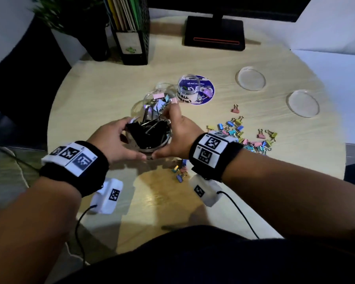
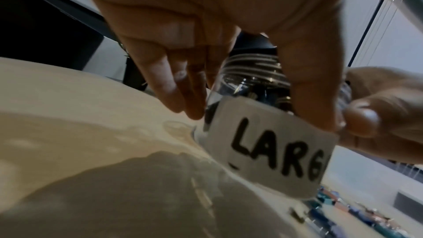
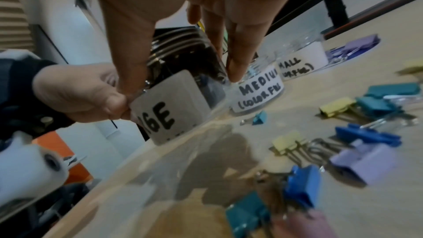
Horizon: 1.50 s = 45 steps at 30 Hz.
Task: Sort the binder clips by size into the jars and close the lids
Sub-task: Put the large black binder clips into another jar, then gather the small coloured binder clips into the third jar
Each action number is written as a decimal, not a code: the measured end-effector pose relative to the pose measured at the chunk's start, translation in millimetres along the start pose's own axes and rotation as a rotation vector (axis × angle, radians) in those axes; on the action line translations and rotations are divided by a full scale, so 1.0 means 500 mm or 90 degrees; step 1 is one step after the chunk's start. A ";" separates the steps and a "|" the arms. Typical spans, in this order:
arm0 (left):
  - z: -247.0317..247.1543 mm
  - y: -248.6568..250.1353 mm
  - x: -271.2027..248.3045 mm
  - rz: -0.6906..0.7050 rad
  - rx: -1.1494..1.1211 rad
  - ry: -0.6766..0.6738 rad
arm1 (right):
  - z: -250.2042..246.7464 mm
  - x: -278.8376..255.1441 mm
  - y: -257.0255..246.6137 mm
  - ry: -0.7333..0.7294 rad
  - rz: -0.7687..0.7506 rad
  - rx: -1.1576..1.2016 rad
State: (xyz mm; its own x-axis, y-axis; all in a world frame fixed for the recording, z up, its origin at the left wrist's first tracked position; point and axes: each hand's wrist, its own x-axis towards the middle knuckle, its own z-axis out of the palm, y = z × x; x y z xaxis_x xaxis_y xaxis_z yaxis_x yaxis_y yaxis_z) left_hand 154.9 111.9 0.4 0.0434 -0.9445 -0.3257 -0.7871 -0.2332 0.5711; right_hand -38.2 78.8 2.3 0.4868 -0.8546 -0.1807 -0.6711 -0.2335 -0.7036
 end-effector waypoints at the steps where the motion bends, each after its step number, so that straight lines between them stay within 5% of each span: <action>1: 0.000 -0.009 0.000 -0.006 0.018 -0.010 | 0.010 0.004 -0.002 -0.016 0.003 -0.012; 12: 0.004 -0.011 0.037 -0.072 0.184 -0.088 | -0.012 0.014 0.023 -0.085 0.077 -0.018; 16: -0.057 0.039 0.053 -0.030 0.185 -0.082 | -0.119 0.013 0.090 0.079 0.139 -0.039; 20: -0.089 0.160 0.079 0.076 0.134 0.017 | -0.206 0.036 0.189 0.184 0.226 -0.121; 25: 0.003 0.313 0.174 0.190 0.060 0.056 | -0.255 0.081 0.269 0.112 0.318 -0.231; 31: 0.145 0.334 0.263 0.142 0.361 -0.059 | -0.264 0.134 0.290 0.030 0.272 -0.312; 39: 0.152 0.325 0.296 0.088 0.420 -0.033 | -0.199 0.211 0.278 -0.092 0.116 -0.429; 45: 0.134 0.327 0.292 0.089 0.418 -0.082 | -0.176 0.258 0.292 -0.174 0.215 -0.491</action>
State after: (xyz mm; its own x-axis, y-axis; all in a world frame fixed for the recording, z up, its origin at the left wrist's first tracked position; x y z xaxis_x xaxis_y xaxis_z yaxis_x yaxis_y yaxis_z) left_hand -8.8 -48.7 -4.5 -0.1279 -0.9108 -0.3925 -0.9918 0.1169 0.0520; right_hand -122.8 -106.4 -63.3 0.2448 -0.8167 -0.5226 -0.9455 -0.3205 0.0580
